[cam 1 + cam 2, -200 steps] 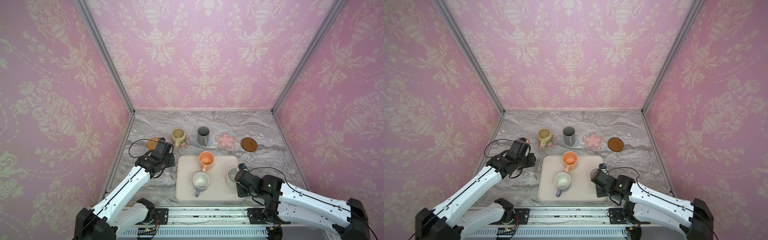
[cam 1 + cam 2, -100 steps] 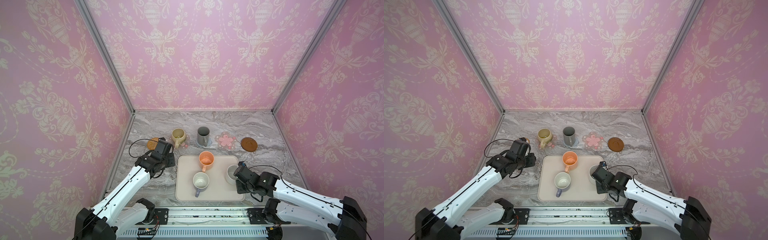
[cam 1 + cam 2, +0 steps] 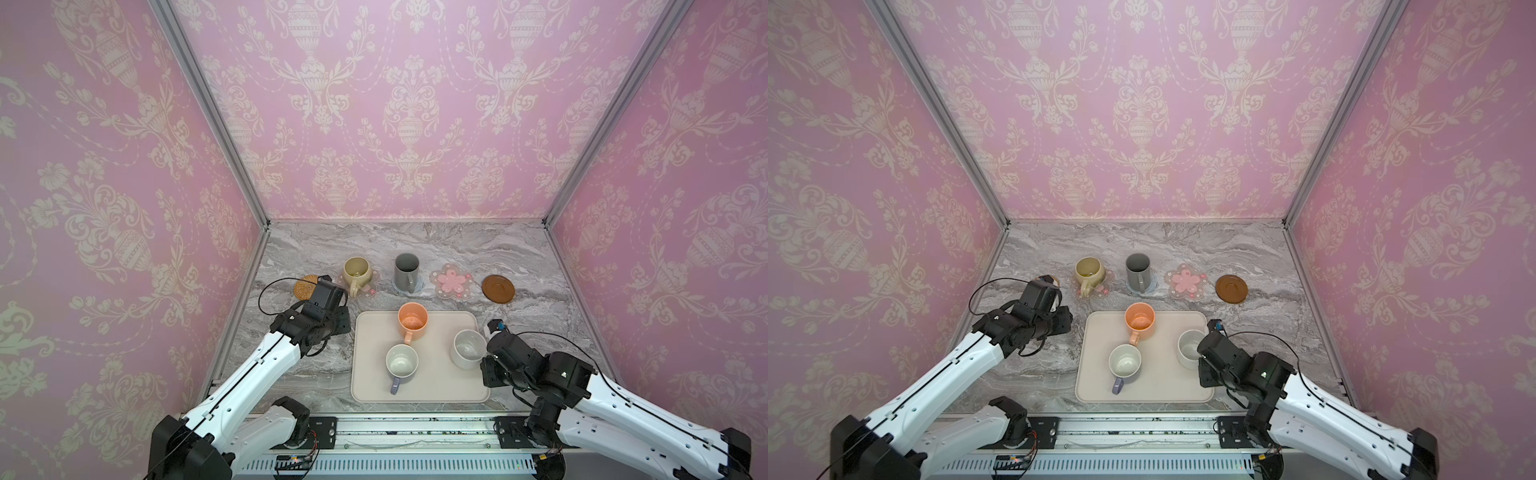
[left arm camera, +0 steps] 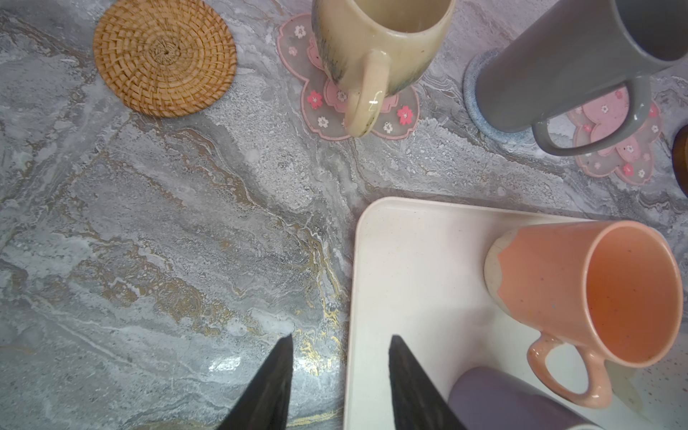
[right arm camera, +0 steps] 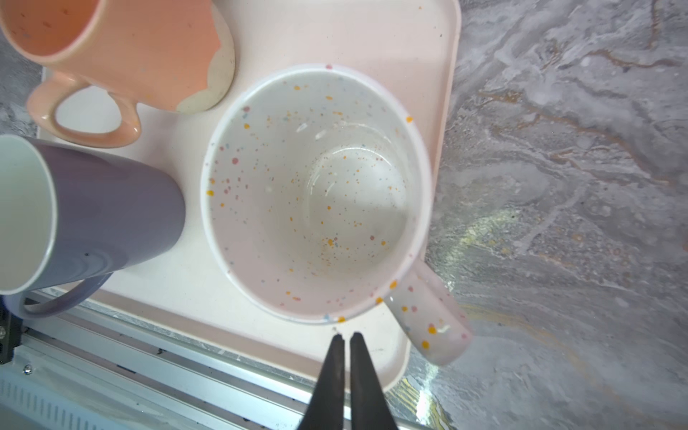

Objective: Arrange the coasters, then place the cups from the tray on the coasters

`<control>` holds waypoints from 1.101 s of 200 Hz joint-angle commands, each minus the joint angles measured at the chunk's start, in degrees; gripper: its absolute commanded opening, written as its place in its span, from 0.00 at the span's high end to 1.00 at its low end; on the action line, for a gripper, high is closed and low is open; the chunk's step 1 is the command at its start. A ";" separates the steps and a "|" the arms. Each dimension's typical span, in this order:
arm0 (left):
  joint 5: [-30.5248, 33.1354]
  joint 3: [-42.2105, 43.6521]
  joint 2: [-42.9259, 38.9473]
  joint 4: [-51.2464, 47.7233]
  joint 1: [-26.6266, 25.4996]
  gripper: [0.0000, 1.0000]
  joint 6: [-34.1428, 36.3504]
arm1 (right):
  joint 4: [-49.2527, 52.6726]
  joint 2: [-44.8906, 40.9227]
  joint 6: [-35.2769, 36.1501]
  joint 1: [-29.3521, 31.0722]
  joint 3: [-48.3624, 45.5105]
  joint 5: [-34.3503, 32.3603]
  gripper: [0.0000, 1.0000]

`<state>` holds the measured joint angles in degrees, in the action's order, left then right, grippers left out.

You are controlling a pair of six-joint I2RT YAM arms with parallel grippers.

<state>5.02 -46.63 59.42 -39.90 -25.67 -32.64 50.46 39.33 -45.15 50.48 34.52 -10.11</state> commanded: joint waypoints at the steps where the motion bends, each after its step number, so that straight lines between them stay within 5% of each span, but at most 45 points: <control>1: -0.26 -1.36 0.74 0.65 -0.75 0.55 0.31 | 5.29 -1.32 -3.98 -0.29 2.21 -2.43 0.90; 89: -0.37 -0.49 0.62 0.96 -1.66 0.55 0.14 | 12.08 -6.63 -15.95 -0.27 2.20 -12.97 0.76; 118: -0.44 -0.26 0.87 1.14 -1.66 0.55 0.29 | 10.26 -8.20 -16.76 -0.34 0.18 -14.40 0.67; 220: -0.23 0.01 0.88 1.27 -1.75 0.55 0.31 | 1.37 -2.86 -12.92 -5.40 -3.37 -12.50 0.59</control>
<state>4.99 -46.63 60.12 -38.44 -26.87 -32.67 54.72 35.86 -59.66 47.11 32.82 -23.64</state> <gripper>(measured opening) 0.454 0.401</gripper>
